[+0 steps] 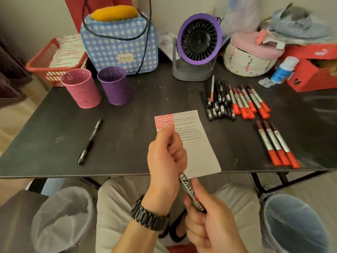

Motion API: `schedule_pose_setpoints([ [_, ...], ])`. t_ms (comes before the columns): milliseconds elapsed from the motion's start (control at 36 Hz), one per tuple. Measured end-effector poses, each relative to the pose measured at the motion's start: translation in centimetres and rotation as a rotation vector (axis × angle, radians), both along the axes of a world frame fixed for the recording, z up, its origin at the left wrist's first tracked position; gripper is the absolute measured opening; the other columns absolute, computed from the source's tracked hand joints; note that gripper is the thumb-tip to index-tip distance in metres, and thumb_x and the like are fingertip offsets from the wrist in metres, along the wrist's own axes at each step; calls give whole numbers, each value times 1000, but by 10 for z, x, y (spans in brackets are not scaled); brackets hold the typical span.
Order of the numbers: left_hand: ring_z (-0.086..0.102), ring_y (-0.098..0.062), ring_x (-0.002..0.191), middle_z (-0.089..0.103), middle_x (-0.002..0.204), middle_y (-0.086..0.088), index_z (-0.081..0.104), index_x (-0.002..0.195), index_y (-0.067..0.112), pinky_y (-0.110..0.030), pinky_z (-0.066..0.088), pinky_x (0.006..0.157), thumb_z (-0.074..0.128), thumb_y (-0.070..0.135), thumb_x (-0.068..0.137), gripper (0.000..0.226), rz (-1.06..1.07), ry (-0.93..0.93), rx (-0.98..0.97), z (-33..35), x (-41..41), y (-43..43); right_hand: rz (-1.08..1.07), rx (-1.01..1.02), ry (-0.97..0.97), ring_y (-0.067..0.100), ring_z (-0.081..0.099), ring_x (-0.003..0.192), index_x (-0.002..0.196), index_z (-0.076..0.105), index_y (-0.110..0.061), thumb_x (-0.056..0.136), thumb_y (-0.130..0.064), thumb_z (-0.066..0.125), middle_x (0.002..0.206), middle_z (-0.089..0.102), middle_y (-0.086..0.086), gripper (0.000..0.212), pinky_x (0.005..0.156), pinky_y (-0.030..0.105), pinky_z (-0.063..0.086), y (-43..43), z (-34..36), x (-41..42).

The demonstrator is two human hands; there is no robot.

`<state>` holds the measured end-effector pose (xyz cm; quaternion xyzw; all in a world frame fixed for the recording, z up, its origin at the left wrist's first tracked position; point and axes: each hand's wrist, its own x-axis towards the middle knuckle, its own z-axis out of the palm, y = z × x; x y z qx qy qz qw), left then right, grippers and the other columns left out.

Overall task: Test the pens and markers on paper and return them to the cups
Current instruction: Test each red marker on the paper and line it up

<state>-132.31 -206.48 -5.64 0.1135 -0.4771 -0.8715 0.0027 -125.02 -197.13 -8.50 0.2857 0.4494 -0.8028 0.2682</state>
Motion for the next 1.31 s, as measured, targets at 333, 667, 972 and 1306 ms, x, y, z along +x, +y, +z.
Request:
schedule_pose_setpoints([
  [333, 10, -12, 43, 11, 58, -1, 25, 50, 24, -23, 7, 44, 47, 28, 98, 54, 17, -110, -113, 5, -14, 6, -109, 834, 589, 5, 43, 43, 63, 67, -35, 83, -87, 42, 42, 47, -9, 61, 47, 17, 32, -6, -17, -2],
  [667, 55, -11, 57, 59, 66, 4, 56, 64, 23, -24, 48, 53, 47, 24, 100, 37, -129, 102, -567, -4, -21, 7, 2, 806, 664, 3, 44, 50, 72, 70, -38, 78, -69, 49, 48, 49, -11, 38, 54, 16, 34, 42, -11, -33],
  [972, 60, 8, 91, 69, 92, 29, 63, 97, 63, -18, 47, 73, 68, 38, 92, 26, -406, 196, -902, -17, -20, 15, -376, 269, 663, 10, 58, 57, 91, 79, -20, 62, -32, 83, 67, 60, 2, 32, 51, 21, 49, 97, 13, -67],
  [1306, 42, 11, 122, 45, 131, 43, 51, 123, 58, -22, 39, 101, 43, 65, 87, 37, -278, 309, -1384, -48, -45, -34, -293, 967, 638, 8, 72, 74, 119, 56, -20, 98, -21, 65, 83, 76, -6, 23, 65, 31, 57, 206, 19, -111],
])
